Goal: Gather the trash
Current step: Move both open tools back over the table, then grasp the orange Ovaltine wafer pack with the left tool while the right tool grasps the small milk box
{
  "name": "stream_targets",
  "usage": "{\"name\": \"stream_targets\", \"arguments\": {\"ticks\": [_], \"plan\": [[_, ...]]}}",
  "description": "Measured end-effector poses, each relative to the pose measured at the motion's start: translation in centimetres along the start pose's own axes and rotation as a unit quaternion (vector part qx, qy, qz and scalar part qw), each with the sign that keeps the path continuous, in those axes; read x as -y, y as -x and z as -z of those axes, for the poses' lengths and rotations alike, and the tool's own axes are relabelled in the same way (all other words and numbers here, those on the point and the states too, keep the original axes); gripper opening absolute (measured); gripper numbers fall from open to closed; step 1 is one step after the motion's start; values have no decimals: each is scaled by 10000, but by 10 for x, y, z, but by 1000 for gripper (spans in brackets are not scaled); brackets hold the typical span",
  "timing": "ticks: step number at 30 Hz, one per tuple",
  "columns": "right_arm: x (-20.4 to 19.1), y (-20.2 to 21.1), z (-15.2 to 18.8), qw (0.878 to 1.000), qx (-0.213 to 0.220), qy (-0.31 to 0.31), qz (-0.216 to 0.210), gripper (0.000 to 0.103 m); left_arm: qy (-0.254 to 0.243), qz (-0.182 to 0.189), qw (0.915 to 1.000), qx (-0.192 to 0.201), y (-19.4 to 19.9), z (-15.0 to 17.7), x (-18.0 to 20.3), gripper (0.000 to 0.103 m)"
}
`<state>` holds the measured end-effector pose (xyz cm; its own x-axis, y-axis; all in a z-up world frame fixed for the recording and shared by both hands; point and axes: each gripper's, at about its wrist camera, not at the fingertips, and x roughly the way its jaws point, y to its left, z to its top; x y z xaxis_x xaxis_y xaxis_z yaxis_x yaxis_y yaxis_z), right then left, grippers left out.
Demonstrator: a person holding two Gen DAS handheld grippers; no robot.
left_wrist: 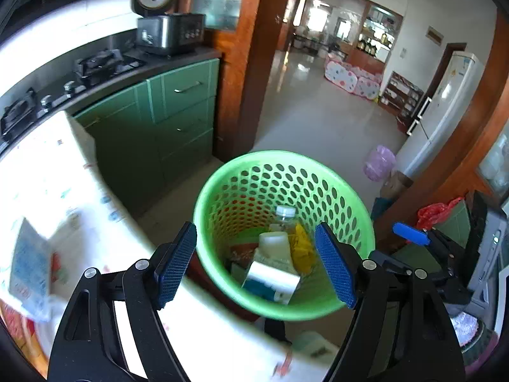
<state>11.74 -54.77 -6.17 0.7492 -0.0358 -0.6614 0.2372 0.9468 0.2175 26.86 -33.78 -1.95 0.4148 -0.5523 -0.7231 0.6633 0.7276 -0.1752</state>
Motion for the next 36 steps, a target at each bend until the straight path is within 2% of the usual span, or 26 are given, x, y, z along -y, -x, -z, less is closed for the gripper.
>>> {"name": "stream_targets", "arguments": {"ticks": [10,21,28,33,36], "plan": [[-72,24,13,9985,-23,261,-474,84,242,-461,9981,335,91,46,-52,76],[-171,25,10,9921,-77,805,-960,84,804,-1162,9891,406,170,101,-151,76],[-222,20,8,9871,-174,1058,-1187,84,869,-1424,9858,197,199,135,-205,80],[-251,13,8,9834,-294,1223,-1305,84,540,-1470,9876,-138,202,161,-225,88],[-264,10,9,9816,-364,1258,-1391,84,312,-1454,9879,-445,194,176,-233,88]]}}
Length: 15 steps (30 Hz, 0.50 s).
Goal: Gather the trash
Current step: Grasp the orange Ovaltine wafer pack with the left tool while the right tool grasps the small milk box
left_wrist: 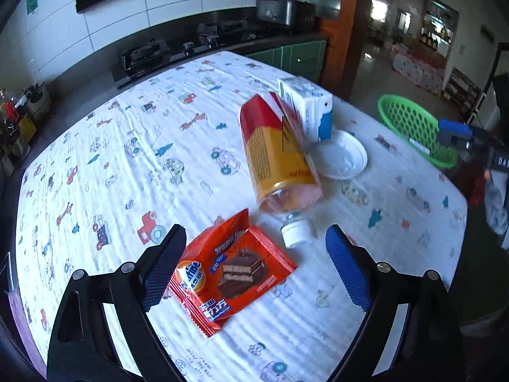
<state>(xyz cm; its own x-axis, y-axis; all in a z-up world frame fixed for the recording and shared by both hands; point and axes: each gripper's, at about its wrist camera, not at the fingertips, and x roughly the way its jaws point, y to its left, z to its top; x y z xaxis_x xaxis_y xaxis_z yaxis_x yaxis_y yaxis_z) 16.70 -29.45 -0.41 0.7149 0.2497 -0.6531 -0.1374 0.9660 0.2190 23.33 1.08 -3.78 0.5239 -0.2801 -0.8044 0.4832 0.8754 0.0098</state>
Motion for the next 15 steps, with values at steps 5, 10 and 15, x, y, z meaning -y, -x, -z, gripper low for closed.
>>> {"name": "stream_targets", "arguments": {"ticks": [5,10,15], "plan": [[-16,-13,-2,9998,-158,41,-97,84,-473,16,9983,-338,-19,19,-9,89],[-29,-22,-7,9994,-278,100,-151,84,-673,249,9963,-470,-29,25,-21,89],[-41,-30,-17,9990,-353,155,-221,84,-778,475,9940,-605,-40,31,-28,89]]}}
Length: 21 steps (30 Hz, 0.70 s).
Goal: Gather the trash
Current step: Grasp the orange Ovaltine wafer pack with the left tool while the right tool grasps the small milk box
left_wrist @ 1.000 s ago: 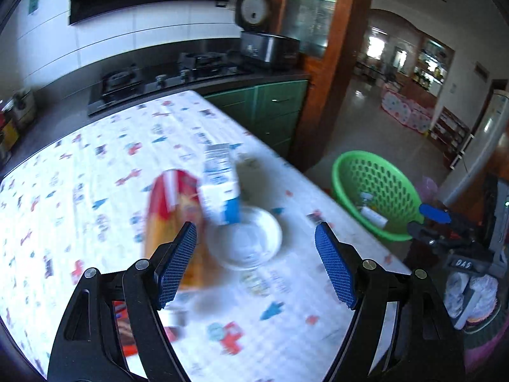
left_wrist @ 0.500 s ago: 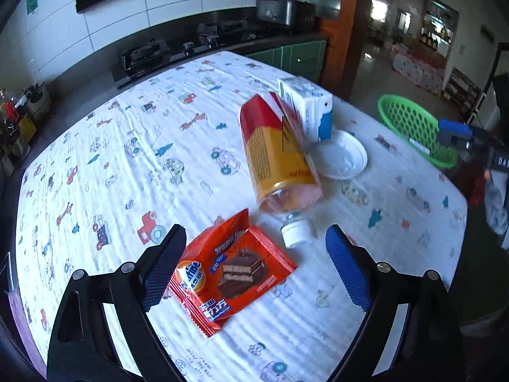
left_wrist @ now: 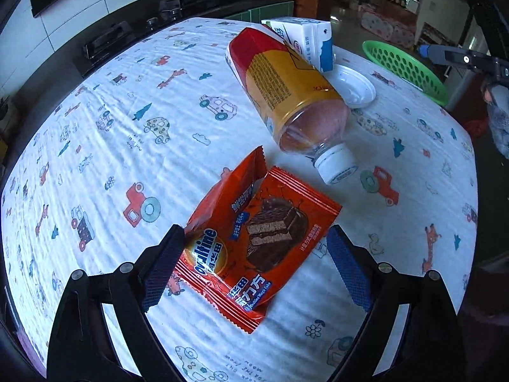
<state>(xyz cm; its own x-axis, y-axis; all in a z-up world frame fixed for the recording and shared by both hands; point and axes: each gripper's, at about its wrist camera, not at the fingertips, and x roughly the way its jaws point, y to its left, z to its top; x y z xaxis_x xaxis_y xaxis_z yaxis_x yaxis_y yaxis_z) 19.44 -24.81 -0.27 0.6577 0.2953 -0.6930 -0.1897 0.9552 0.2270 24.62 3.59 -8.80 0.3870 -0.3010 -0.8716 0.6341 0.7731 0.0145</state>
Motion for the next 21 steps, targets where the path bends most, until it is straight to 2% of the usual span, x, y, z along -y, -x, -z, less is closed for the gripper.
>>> {"name": "stream_targets", "arguments": {"ticks": [7,13,19,21], "plan": [[-18,-12,-11,9996,-113,240,33,85,-142,-46,9999,-5,-3,0,-6,91],[-25,-26,-16,9994,-271,153,-123,85,-305,-37,9995,-42,-9,-3,-8,91],[-39,-39,-27,9976,-461,-9,-520,85,-246,129,9996,51,-15,-3,-7,89],[-44,-44,-31,9963,-548,-96,-656,85,-204,134,9996,113,-16,-1,-5,85]]}}
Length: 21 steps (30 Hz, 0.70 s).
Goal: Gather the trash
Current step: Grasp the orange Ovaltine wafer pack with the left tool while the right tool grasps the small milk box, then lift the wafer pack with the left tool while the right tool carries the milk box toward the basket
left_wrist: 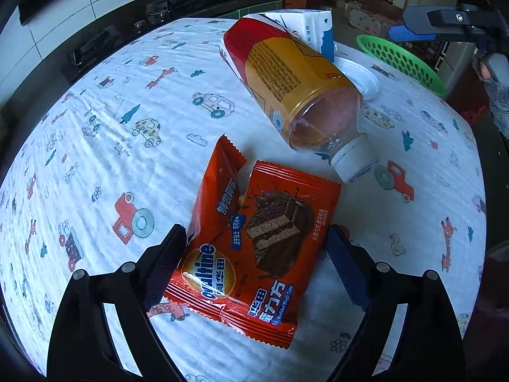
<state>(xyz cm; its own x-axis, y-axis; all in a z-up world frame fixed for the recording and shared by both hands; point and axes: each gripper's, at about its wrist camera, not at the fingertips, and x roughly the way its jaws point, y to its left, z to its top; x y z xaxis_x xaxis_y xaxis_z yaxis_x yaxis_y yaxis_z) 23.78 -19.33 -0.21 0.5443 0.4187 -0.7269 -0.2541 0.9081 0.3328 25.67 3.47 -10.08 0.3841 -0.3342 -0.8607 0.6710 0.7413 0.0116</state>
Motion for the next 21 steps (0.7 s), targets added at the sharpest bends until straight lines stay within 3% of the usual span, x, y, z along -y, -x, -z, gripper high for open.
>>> {"name": "stream_targets", "arguments": {"ticks": [6,10,21], "plan": [[-11,-25,-19,9988,-286,-266,-292,85,317,11,9995,76,4,5,-3,66],[-9,-43,-28,9964,-483,-582,-389,84,550,49,9984,80,9,10,-8,61],[17,-23,-60,9968,-163,-784,7,82,783,75,9969,71,12,15,-15,53]]}}
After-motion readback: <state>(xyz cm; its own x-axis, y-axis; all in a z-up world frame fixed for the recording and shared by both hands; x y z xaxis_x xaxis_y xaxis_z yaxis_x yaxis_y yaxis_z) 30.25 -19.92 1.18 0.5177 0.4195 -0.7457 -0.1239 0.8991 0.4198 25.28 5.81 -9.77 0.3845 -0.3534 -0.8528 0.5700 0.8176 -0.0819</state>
